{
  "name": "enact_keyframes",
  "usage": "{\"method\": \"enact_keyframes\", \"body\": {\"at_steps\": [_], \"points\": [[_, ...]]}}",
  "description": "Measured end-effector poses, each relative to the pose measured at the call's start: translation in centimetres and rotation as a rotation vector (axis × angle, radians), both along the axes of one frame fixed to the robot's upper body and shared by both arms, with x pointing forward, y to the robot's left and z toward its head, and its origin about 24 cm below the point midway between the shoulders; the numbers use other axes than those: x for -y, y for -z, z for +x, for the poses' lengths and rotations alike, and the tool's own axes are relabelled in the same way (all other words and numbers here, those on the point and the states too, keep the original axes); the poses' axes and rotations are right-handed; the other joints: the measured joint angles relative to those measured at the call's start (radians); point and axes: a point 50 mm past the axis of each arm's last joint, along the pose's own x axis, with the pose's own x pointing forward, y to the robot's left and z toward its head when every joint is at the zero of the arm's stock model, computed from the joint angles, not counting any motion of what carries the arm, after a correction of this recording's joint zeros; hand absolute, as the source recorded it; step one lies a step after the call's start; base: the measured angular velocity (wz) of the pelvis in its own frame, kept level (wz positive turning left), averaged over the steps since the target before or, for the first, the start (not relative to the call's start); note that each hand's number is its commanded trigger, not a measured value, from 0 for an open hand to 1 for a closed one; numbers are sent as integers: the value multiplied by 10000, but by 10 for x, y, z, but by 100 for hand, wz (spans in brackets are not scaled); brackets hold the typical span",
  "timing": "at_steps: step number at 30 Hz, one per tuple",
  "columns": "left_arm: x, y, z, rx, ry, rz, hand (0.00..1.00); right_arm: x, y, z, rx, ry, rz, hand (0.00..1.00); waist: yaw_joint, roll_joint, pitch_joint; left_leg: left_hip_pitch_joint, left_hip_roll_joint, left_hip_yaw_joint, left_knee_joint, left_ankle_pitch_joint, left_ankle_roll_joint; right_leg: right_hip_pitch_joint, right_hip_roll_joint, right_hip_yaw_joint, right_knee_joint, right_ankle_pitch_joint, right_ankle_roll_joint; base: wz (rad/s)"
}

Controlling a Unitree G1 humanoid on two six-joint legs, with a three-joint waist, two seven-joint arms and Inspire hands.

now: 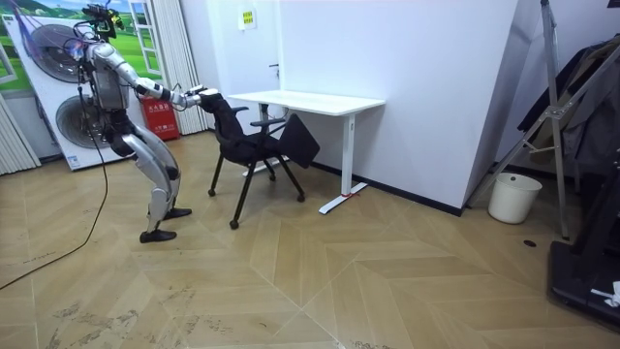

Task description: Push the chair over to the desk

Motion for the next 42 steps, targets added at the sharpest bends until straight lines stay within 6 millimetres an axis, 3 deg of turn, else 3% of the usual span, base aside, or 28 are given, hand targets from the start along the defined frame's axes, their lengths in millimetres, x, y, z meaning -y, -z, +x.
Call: {"method": "enact_keyframes", "body": {"at_steps": [10, 12, 16, 19, 21, 22, 23, 27, 33, 38, 42], "points": [[5, 0, -1, 144, -280, -151, 100, 2, -6, 4, 64, -27, -170, 100, 21, -24, 8, -9, -266, -530, 199, 116, -155, 309, -106, -563, 124, -472, -200, 17], [4, 3, -3, 65, -342, -164, 100, 1, -5, 3, -2, -52, -215, 100, 23, 7, 11, -59, -281, -507, 452, 116, -153, 391, -196, -625, 270, -646, -241, 23], [7, 7, -5, -67, -398, -333, 100, 3, -3, 3, -96, -124, -367, 100, -131, 80, 40, -373, -235, -486, 1379, 115, -151, 652, -536, -1218, 945, -1227, -482, 35], [8, 11, -7, -133, -434, -462, 100, 5, -1, 2, -140, -157, -536, 100, -116, 178, 86, -314, -196, -358, 1421, 109, -151, 768, -556, -1390, 1055, -1358, -535, 22], [8, 13, -9, -102, -498, -596, 98, 4, -3, 3, -98, -222, -627, 0, -73, 229, 96, -222, -173, -195, 1199, 107, -155, 722, -545, -1367, 1052, -1336, -580, 3], [8, 14, -10, -103, -546, -674, 63, 3, -4, 3, -101, -264, -694, 0, -49, 258, 85, -181, -117, -25, 1065, 107, -155, 687, -545, -1363, 1048, -1323, -606, 0], [7, 15, -10, -107, -555, -704, 0, 3, -4, 3, -97, -270, -708, 0, -33, 265, 84, -161, -92, 32, 977, 107, -155, 673, -545, -1367, 1045, -1317, -618, 0], [5, 15, -10, -196, -636, -779, 0, 4, -7, 5, -79, -90, -551, 0, -14, 279, 70, -20, -34, 182, 405, 216, -313, 623, -541, -1437, 875, -1215, -725, 5], [5, 12, -7, -319, -989, -1702, 0, -3, -12, 10, -506, 126, 404, 0, -66, 233, 16, 111, -17, 233, -169, 529, -346, 624, -506, -1523, 449, -922, -822, 0], [8, 7, -4, -272, -988, -2050, 0, -2, -18, 14, -874, 290, 832, 0, -176, 226, 13, 195, -35, 144, -472, 670, -289, 761, -419, -1601, -4, -679, -726, 2], [10, -8, 7, -531, -840, -2367, 0, 4, -29, 26, -1068, 653, 631, 0, -127, 237, 8, 185, 91, 181, -885, 880, -199, 747, -163, -1519, -640, -234, -633, -8]]}}
